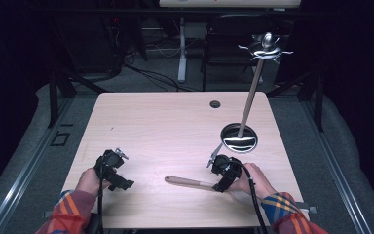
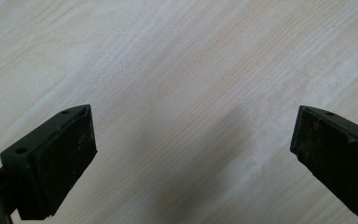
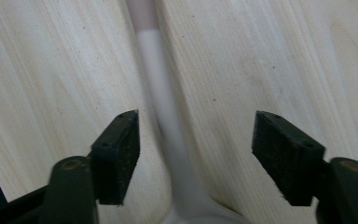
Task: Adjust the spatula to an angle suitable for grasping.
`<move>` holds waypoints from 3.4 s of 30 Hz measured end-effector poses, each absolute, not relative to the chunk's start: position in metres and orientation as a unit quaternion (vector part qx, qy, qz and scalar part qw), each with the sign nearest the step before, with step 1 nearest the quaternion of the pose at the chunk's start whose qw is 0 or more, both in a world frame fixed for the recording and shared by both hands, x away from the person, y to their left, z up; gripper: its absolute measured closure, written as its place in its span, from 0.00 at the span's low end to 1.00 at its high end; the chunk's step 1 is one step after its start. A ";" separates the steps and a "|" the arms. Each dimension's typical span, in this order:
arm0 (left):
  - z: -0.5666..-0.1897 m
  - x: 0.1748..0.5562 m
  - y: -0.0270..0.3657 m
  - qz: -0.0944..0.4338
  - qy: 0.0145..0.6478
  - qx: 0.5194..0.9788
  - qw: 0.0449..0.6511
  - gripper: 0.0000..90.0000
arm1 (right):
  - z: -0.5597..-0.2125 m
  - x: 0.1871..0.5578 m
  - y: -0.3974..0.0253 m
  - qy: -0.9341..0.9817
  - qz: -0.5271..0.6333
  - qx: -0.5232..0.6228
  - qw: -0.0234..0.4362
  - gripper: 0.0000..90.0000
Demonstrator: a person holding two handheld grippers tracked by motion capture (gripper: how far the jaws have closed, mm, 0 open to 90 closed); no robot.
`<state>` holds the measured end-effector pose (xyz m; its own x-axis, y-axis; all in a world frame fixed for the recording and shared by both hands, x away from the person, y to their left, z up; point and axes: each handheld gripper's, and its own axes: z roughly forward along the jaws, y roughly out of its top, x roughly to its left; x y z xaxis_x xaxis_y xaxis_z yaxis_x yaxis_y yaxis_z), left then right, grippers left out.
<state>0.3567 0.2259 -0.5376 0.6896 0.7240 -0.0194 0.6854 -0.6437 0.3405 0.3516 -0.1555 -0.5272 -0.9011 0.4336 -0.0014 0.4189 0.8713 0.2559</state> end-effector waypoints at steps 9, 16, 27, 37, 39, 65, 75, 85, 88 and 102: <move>-0.538 0.358 0.226 0.058 0.388 0.906 0.159 0.00 | -0.533 0.349 -0.149 0.971 0.115 0.207 0.020 0.56; -0.538 0.358 0.226 0.058 0.389 0.906 0.158 0.00 | -0.535 0.347 -0.146 0.974 0.105 0.198 0.019 0.69; -0.538 0.357 0.225 0.059 0.388 0.907 0.156 0.00 | -0.536 0.344 -0.140 0.977 0.105 0.183 0.024 0.76; -0.538 0.357 0.225 0.060 0.389 0.906 0.156 0.00 | -0.540 0.343 -0.137 0.979 0.100 0.177 0.031 0.82; -0.538 0.357 0.225 0.060 0.389 0.906 0.155 0.00 | -0.540 0.343 -0.137 0.978 0.100 0.178 0.031 0.82; -0.538 0.357 0.225 0.059 0.387 0.907 0.154 0.00 | -0.544 0.343 -0.132 0.981 0.094 0.166 0.040 0.85; -0.538 0.357 0.225 0.057 0.388 0.907 0.154 0.00 | -0.544 0.342 -0.135 0.979 0.094 0.175 0.044 0.87; -0.538 0.357 0.225 0.058 0.388 0.907 0.153 0.00 | -0.542 0.342 -0.135 0.979 0.094 0.172 0.050 0.87; -0.538 0.357 0.225 0.058 0.389 0.907 0.154 0.00 | -0.542 0.342 -0.135 0.979 0.093 0.173 0.050 0.87; -0.538 0.357 0.225 0.058 0.388 0.907 0.154 0.00 | -0.538 0.346 -0.140 0.973 0.091 0.202 0.060 0.87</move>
